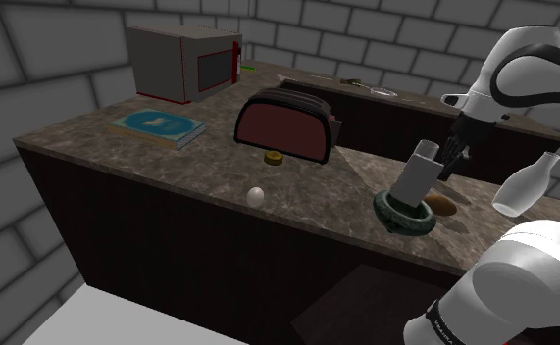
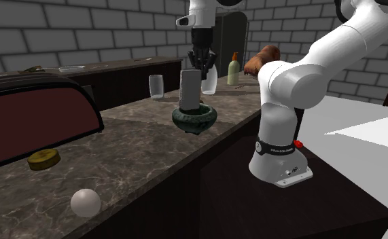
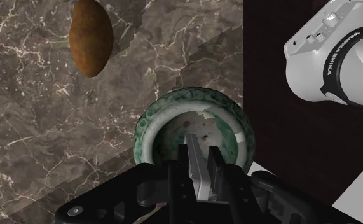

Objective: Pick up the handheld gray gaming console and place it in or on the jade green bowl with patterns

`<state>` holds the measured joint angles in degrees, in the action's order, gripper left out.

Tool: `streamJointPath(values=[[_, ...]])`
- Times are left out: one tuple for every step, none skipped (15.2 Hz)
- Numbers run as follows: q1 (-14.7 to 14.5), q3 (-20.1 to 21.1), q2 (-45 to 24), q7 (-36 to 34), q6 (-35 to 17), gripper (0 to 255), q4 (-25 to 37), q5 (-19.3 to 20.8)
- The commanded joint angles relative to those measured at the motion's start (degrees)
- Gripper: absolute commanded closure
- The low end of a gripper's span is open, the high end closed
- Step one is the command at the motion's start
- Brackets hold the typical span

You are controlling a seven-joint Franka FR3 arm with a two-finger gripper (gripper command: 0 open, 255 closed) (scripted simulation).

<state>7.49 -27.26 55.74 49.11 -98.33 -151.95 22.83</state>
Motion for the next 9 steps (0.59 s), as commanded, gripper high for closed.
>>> streamJointPath(values=[[0.0, 0.0, 0.01, 0.0, -0.01, 0, 0.01, 0.0], [0.0, 0.0, 0.01, 0.0, 0.0, 0, 0.01, 0.0], [0.0, 0.0, 0.0, 0.0, 0.0, 0, 0.01, 0.0], [0.0, 0.0, 0.0, 0.0, 0.0, 0, 0.01, 0.0], [0.0, 0.0, 0.0, 0.0, 0.0, 0, 0.01, 0.0], [0.0, 0.0, 0.0, 0.0, 0.0, 0, 0.01, 0.0], [-0.3, 0.71, -0.07, 0.1, 1.77, 0, 1.87, -0.69], [-0.59, 1.38, -0.25, 0.21, 3.51, 0, 3.79, -1.35], [-0.87, 2.01, -0.52, 0.32, 5.21, 0, 5.76, -1.97]])
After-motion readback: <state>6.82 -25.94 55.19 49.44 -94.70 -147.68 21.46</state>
